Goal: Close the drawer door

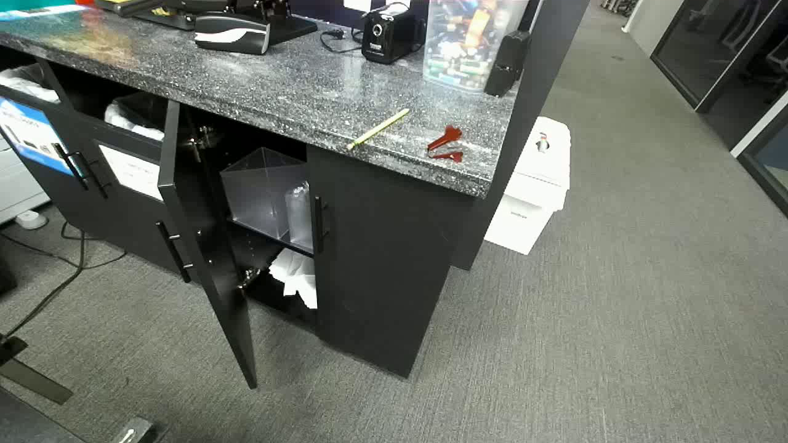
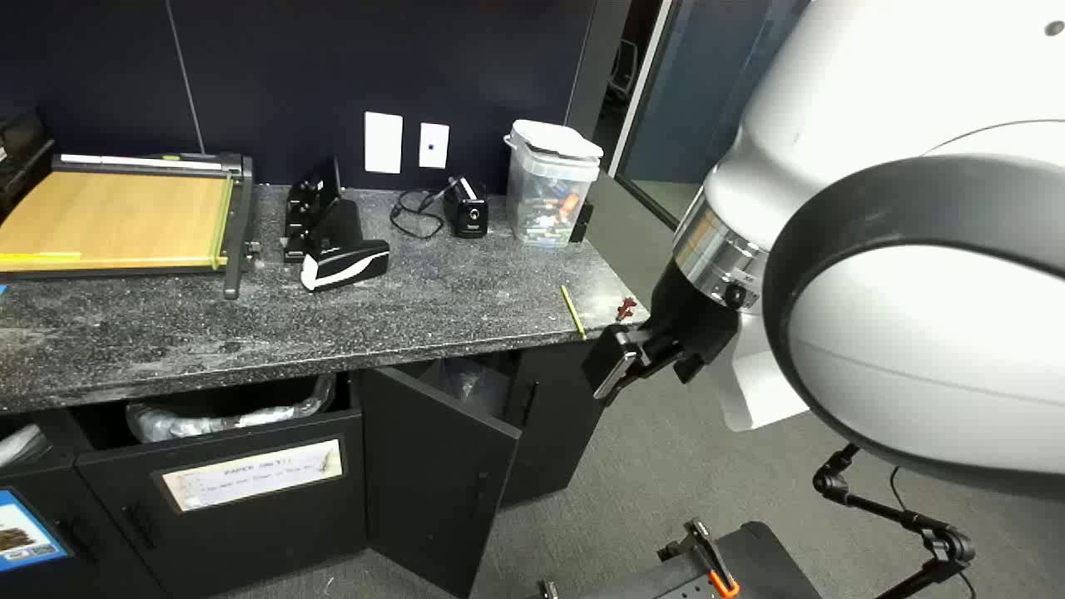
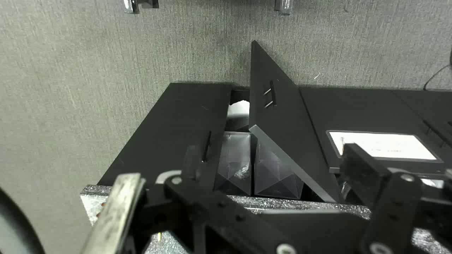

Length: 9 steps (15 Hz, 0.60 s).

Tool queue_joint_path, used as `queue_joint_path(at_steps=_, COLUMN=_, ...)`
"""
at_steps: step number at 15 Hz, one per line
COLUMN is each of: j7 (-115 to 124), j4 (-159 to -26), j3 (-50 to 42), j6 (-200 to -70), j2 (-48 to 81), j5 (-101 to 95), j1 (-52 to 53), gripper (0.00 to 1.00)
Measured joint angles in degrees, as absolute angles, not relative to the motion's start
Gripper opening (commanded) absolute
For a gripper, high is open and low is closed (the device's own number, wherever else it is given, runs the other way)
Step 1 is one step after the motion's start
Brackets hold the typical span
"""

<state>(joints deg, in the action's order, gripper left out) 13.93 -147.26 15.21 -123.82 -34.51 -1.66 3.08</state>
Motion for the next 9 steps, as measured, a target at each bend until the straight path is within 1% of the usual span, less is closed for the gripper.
queue_joint_path(at_steps=9, j7=13.93, j4=-147.27, j3=14.06, j6=-125.3, j2=-33.14, j5=-1.66, j1=2.98, gripper=1.0)
